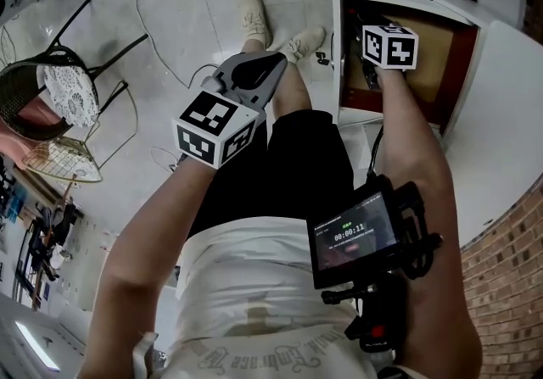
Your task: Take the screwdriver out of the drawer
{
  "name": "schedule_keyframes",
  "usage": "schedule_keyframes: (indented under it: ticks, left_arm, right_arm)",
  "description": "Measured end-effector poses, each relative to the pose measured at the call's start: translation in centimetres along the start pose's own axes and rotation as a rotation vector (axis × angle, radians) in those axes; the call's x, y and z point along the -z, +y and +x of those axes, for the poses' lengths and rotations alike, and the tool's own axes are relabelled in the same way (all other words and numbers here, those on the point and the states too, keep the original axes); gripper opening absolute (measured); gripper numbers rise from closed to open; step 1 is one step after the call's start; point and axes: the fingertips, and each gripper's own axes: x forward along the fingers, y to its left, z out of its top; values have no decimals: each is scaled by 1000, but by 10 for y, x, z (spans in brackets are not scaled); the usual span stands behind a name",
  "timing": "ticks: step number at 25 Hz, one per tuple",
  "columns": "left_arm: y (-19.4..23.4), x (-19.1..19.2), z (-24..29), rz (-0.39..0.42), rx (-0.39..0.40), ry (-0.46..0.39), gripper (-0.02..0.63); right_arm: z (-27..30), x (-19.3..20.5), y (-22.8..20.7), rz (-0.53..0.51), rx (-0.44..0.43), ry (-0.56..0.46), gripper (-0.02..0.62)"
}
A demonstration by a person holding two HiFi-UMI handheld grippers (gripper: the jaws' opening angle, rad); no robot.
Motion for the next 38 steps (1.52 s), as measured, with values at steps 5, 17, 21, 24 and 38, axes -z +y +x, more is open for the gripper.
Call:
schedule_keyframes:
  ticks: [5,17,21,24,38]
  left_arm:
    - [2,-3,0,-31,3,-1,20]
    - [-10,-6,-3,-46,21,-3,20]
    - [-9,-5,1,-32,25,5,20]
    - [-6,-5,2,-30,22,6,20]
    - [-27,-18,-1,47,58,20,20]
  right_arm:
    - [5,-5,3,29,-58,34,129]
    - [3,-7,11,83,-127,33,106]
    - [4,-4,6,94,-101,8,103]
    - [1,-8,7,88,-98,-26,103]
    - [-47,-10,18,87,-56,-171,103]
